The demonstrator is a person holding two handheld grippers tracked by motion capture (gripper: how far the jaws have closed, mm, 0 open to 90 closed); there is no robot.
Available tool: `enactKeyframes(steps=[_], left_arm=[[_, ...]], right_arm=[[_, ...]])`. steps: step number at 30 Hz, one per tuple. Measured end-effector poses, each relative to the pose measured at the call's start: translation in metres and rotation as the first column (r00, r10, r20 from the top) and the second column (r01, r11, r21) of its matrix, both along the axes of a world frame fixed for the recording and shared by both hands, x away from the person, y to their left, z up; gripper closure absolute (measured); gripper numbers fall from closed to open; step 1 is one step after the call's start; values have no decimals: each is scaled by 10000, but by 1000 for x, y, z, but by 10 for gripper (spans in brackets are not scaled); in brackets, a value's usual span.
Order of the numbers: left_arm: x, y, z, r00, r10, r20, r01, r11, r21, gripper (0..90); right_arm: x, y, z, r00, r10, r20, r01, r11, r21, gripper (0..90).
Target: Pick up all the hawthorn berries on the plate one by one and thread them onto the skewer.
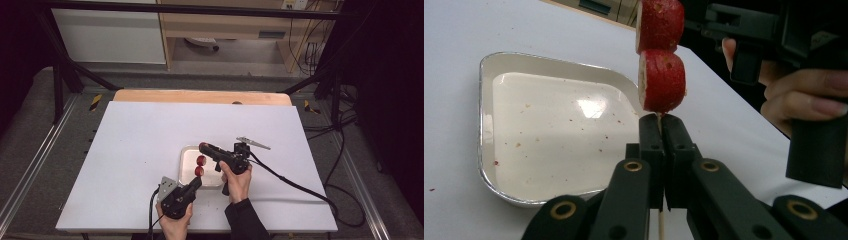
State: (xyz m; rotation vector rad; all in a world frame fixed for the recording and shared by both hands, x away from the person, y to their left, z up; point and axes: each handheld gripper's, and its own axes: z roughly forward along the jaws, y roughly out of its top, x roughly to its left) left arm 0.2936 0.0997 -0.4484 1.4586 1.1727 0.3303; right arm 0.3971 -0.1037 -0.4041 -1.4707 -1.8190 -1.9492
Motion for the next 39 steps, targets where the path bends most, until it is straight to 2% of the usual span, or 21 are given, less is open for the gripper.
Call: enactKeyframes(steps=[2,9,11,12,15,17,20,21,25,29,30,33,36,39], left_arm=[[2,1,0,10000,-40,-57,40,10000,20,885],[3,1,-1,9995,-306,88,304,9993,207,885],[4,4,1,9993,-332,148,328,9991,254,886],[4,6,1,9993,-323,179,318,9991,289,886],[5,10,2,9991,-345,261,335,9987,378,887],[6,13,3,9990,-328,301,312,9983,496,886],[7,18,4,9989,-342,321,321,9976,620,887],[7,20,5,9987,-378,351,353,9969,701,886],[8,25,6,9977,-513,434,468,9939,997,886],[11,32,9,9970,-676,382,619,9890,1346,886],[13,33,10,9968,-726,339,672,9880,1390,886],[16,34,14,9953,-930,284,867,9812,1725,886],[20,34,19,9932,-1146,201,1084,9746,1961,885],[24,33,24,9899,-1417,81,1362,9646,2259,885]], right_arm=[[-2,2,-3,9998,164,-116,-165,9998,-120,609],[-2,-2,-1,9993,366,76,-363,9983,-461,596],[-2,-5,3,9990,417,188,-403,9967,-708,463],[-2,-8,5,9986,406,339,-368,9937,-1058,437],[-3,-14,10,9974,458,560,-368,9877,-1523,327],[-3,-19,12,9959,643,643,-504,9788,-1983,242],[-4,-26,11,9921,945,828,-664,9539,-2928,141],[-4,-29,9,9904,1075,865,-739,9427,-3254,120],[-5,-40,1,9846,1527,848,-1051,9056,-4108,87],[-8,-54,-11,9761,1910,1033,-1130,8529,-5098,56],[-9,-58,-14,9740,2016,1036,-1182,8417,-5269,50],[-13,-69,-21,9701,2205,1016,-1275,8189,-5597,38],[-17,-80,-26,9671,2331,1021,-1279,7919,-5971,19],[-21,-89,-29,9658,2394,995,-1276,7730,-6215,7]])
